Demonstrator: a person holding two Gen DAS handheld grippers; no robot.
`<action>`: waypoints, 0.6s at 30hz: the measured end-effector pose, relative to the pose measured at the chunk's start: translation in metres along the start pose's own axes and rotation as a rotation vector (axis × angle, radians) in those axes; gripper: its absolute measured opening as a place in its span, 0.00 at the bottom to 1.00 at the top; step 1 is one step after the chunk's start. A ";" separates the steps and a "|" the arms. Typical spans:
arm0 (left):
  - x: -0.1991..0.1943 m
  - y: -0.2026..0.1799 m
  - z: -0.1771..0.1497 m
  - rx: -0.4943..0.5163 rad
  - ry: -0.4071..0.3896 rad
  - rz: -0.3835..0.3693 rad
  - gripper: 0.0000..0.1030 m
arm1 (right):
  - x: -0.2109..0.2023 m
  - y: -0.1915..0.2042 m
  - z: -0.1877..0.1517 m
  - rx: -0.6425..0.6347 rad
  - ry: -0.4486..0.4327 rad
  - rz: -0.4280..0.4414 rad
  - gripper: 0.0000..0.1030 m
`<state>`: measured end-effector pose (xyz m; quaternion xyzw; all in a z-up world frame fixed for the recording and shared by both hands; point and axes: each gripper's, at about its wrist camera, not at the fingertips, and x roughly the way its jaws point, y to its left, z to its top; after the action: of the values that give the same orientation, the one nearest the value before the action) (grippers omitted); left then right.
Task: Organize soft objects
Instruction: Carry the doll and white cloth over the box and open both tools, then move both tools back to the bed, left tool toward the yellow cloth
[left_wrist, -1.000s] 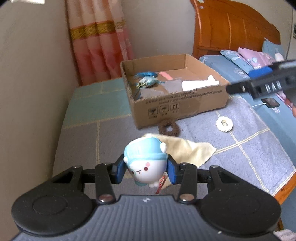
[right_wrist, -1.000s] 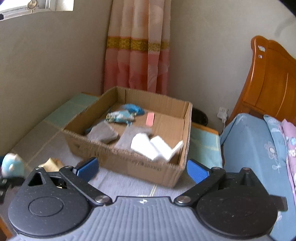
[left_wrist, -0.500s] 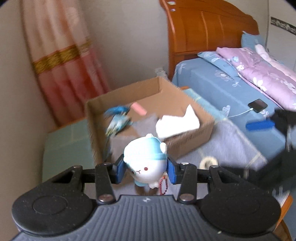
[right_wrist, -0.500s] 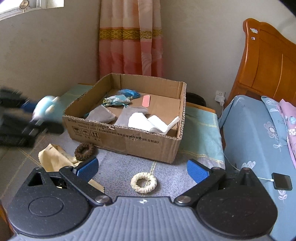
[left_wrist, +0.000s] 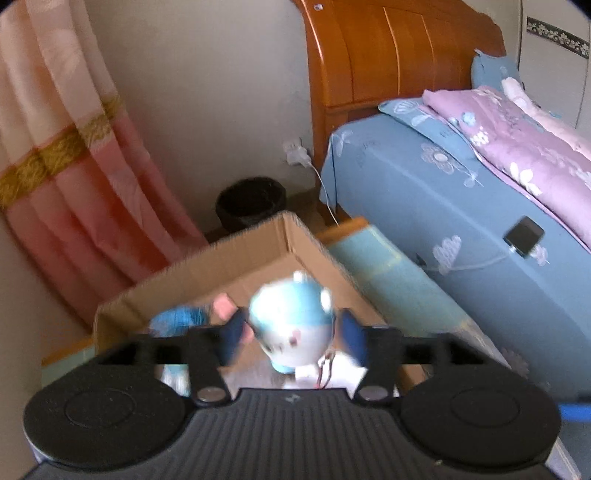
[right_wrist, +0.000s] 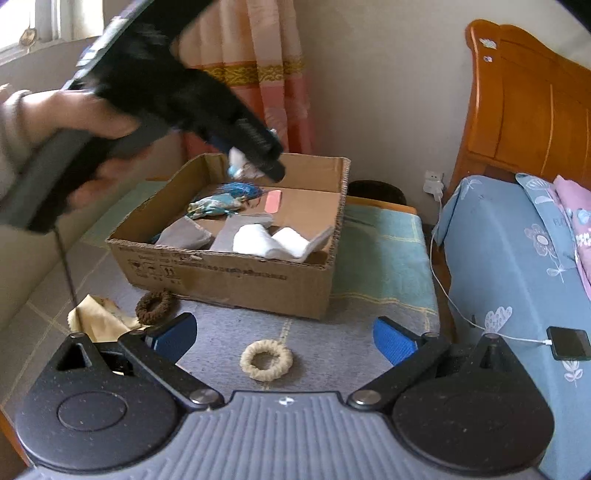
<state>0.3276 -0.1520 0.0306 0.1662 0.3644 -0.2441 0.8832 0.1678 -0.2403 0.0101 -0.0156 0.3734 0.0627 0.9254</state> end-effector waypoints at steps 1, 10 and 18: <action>0.002 0.000 0.001 -0.014 -0.004 0.033 0.94 | 0.001 -0.003 0.000 0.011 0.002 0.002 1.00; -0.038 0.010 -0.021 -0.059 -0.029 0.041 0.95 | 0.002 -0.006 -0.010 0.024 0.025 0.007 1.00; -0.093 0.007 -0.046 -0.060 -0.065 0.098 0.95 | -0.022 0.008 -0.013 0.026 0.006 0.010 1.00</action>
<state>0.2481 -0.0952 0.0677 0.1493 0.3340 -0.1947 0.9101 0.1420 -0.2358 0.0160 -0.0021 0.3771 0.0626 0.9240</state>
